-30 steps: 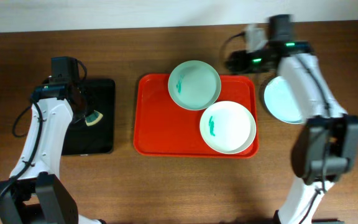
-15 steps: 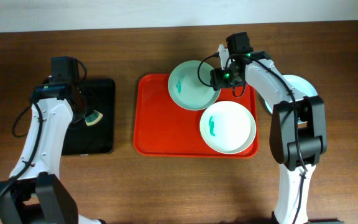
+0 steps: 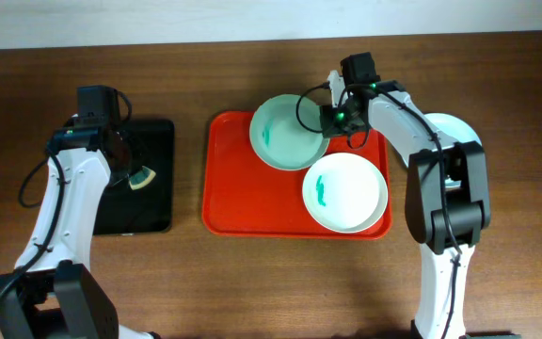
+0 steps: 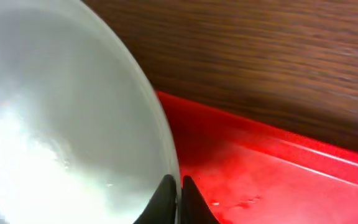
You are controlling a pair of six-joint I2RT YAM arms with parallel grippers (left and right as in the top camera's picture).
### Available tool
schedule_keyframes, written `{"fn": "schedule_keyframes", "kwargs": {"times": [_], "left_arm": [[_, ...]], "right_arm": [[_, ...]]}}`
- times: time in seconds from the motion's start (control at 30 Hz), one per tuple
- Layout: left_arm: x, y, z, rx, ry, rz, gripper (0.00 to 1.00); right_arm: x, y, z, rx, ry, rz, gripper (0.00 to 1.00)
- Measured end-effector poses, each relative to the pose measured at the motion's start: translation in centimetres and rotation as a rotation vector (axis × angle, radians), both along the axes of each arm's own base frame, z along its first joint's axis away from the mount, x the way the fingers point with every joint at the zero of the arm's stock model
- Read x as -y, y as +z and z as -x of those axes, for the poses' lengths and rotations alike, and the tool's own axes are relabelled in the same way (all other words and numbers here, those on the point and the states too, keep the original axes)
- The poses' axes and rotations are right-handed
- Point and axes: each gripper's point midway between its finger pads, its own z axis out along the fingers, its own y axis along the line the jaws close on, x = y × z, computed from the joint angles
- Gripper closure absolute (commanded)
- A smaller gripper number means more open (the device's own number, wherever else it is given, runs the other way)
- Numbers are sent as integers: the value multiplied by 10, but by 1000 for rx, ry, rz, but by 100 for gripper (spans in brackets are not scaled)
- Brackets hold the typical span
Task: Clean dirty plates on tray and stack at the side
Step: 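Move the right gripper to the top white plate and grasp its rim, then bring the sponge in the left gripper to the held top plate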
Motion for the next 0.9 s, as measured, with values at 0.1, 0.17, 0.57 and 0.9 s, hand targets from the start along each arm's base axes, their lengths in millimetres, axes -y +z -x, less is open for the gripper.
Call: {"fn": "schedule_keyframes", "kwargs": {"times": [0.1, 0.17, 0.57, 0.9], "left_arm": [[0, 0, -1, 4, 0, 0, 100], [0, 1, -1, 6, 0, -1, 100], [-1, 1, -5, 20, 0, -3, 100], [-12, -55, -18, -80, 19, -52, 100]], "right_arm": [[-11, 1, 8, -27, 23, -37, 96], [-21, 3, 17, -52, 45, -49, 96], [-100, 17, 74, -93, 233, 20, 96], [-92, -8, 88, -137, 205, 52, 96]]}}
